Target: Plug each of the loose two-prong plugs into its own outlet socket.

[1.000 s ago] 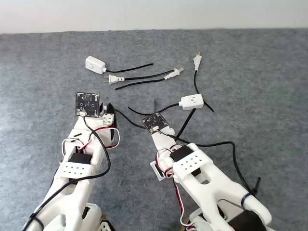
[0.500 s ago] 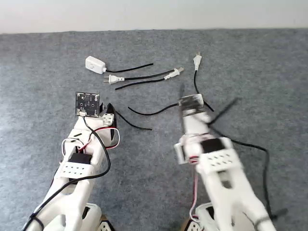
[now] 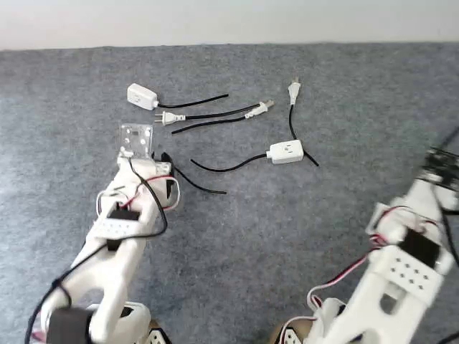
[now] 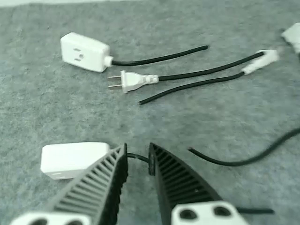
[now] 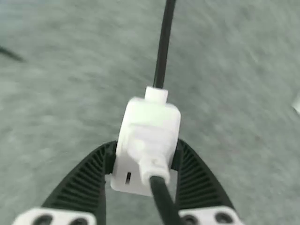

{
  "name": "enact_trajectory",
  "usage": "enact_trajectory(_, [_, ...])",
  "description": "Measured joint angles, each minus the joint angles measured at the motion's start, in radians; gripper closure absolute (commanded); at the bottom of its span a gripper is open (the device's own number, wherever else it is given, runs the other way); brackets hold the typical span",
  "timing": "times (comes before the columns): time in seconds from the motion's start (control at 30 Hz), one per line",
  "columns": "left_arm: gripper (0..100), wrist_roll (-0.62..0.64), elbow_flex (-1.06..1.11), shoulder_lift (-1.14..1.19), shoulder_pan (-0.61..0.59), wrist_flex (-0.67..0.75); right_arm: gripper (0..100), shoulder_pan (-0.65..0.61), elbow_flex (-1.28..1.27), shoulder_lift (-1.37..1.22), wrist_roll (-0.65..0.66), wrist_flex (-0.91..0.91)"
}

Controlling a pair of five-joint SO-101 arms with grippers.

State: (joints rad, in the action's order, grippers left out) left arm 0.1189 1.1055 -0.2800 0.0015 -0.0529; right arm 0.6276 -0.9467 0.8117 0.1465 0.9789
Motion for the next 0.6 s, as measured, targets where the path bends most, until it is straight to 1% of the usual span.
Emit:
enact_trajectory(0.1, [93, 0.0, -0.068, 0.077, -0.018, -0.003, 99.0, 0.114, 0.029, -0.078, 0.005, -0.074])
enact_trajectory(0.27, [93, 0.0, -0.146, 0.107, -0.018, -0.114, 99.0, 0.288, 0.089, -0.222, 0.008, -0.201])
enact_trajectory(0.37, [93, 0.0, -0.157, 0.11, -0.018, -0.133, 99.0, 0.368, 0.141, -0.334, 0.012, -0.261])
enact_trajectory(0.47, [93, 0.0, -0.163, 0.11, -0.018, -0.133, 99.0, 0.407, 0.212, -0.47, 0.054, -0.293])
enact_trajectory(0.6, [93, 0.0, -0.163, 0.11, -0.018, -0.133, 98.9, 0.41, 0.327, -0.684, 0.084, -0.298])
